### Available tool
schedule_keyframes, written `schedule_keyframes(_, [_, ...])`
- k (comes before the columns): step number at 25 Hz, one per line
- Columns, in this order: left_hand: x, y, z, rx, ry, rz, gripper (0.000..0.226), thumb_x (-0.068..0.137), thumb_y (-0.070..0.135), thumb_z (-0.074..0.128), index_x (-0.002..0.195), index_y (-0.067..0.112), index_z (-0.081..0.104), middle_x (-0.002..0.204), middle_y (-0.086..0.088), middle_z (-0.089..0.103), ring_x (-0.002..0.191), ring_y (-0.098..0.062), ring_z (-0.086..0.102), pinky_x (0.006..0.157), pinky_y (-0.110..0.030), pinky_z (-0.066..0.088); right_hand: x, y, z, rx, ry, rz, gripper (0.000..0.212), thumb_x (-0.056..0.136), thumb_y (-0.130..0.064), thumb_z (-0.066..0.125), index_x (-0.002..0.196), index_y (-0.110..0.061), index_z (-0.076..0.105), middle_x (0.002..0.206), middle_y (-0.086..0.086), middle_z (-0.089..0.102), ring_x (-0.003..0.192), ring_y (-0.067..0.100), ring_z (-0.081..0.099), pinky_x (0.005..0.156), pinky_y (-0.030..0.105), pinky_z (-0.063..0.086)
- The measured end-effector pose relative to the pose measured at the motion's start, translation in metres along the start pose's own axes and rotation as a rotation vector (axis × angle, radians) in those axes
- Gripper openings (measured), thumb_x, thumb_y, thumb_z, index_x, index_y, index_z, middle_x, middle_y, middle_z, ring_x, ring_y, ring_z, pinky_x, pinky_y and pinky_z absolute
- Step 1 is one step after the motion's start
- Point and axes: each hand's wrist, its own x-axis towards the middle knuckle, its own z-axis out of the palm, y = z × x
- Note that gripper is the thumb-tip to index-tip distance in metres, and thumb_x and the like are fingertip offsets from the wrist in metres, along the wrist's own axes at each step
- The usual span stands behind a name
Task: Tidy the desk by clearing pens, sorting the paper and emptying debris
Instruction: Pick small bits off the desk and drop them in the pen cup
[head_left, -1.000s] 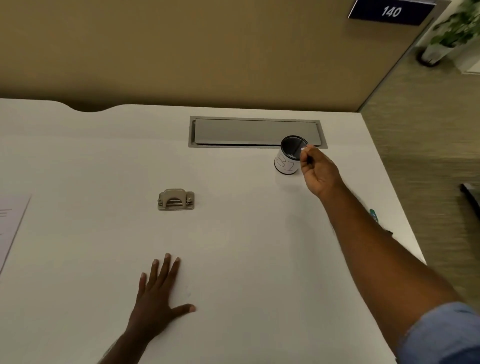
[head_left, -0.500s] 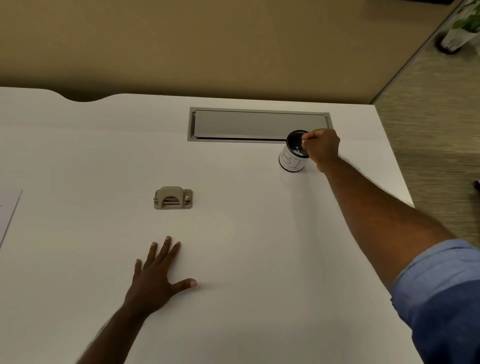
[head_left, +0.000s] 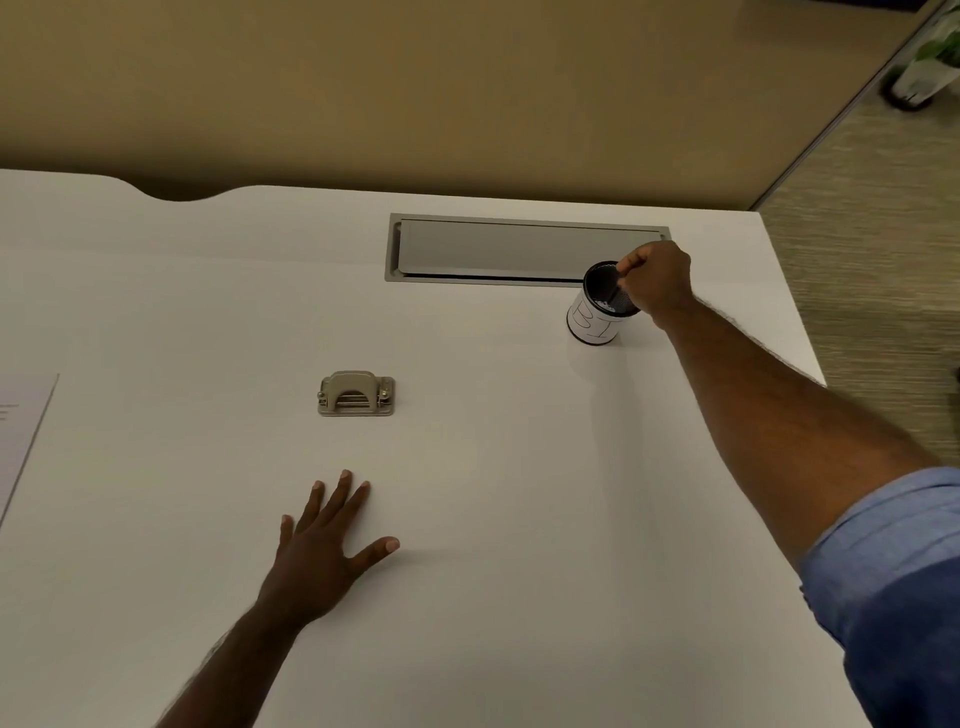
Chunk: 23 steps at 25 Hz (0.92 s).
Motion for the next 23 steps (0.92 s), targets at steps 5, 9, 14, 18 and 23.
schedule_keyframes(5, [-0.001,0.001,-0.002,-0.045,0.002,-0.005,0.118,0.049,0.100,0.002,0.150,0.038,0.004,0.154,0.020,-0.014,0.144,-0.010,-0.019,0.118,-0.050,-0.001,0.001,0.004,-0.005,0.124,-0.008,0.100,0.019,0.071,0.009,0.065,0.087,0.000,0.072,0.094,0.015,0.071,0.080,0.024,0.064,0.082,0.036,0.055])
schedule_keyframes(9, [-0.003,0.002,-0.003,-0.051,0.017,-0.002,0.118,0.050,0.100,0.001,0.150,0.037,0.007,0.155,0.019,-0.012,0.145,-0.011,-0.017,0.118,-0.050,-0.001,-0.005,0.002,-0.007,0.373,-0.116,0.219,0.023,0.077,0.012,0.053,0.085,-0.003,0.069,0.090,0.017,0.067,0.086,0.026,0.063,0.085,0.039,0.055])
schedule_keyframes(14, [-0.005,0.001,-0.009,-0.047,-0.019,0.016,0.082,0.081,0.077,0.026,0.150,0.034,0.014,0.159,0.014,-0.004,0.147,-0.015,-0.009,0.117,-0.053,0.001,-0.070,-0.011,0.000,0.733,-0.019,0.281,0.024,0.077,0.007,0.056,0.068,-0.014,0.063,0.066,0.011,0.059,0.056,0.016,0.057,0.069,0.027,0.051])
schedule_keyframes(18, [-0.004,-0.018,-0.009,-0.047,-0.003,0.084,0.060,0.097,0.048,0.038,0.150,0.025,0.022,0.160,0.007,0.005,0.148,-0.017,0.000,0.119,-0.052,0.008,-0.179,-0.019,0.040,0.867,-0.206,0.300,0.020,0.082,0.007,0.056,0.079,-0.011,0.063,0.072,0.011,0.062,0.060,0.013,0.060,0.074,0.023,0.056])
schedule_keyframes(23, [-0.020,-0.044,-0.004,-0.100,0.006,0.171,0.054,0.099,0.034,0.043,0.149,0.021,0.026,0.160,0.007,0.008,0.148,-0.014,0.003,0.120,-0.044,0.007,-0.307,-0.033,0.095,0.843,-0.418,0.367,0.014,0.084,0.002,0.063,0.086,-0.011,0.066,0.074,0.004,0.070,0.068,0.013,0.067,0.068,0.019,0.056])
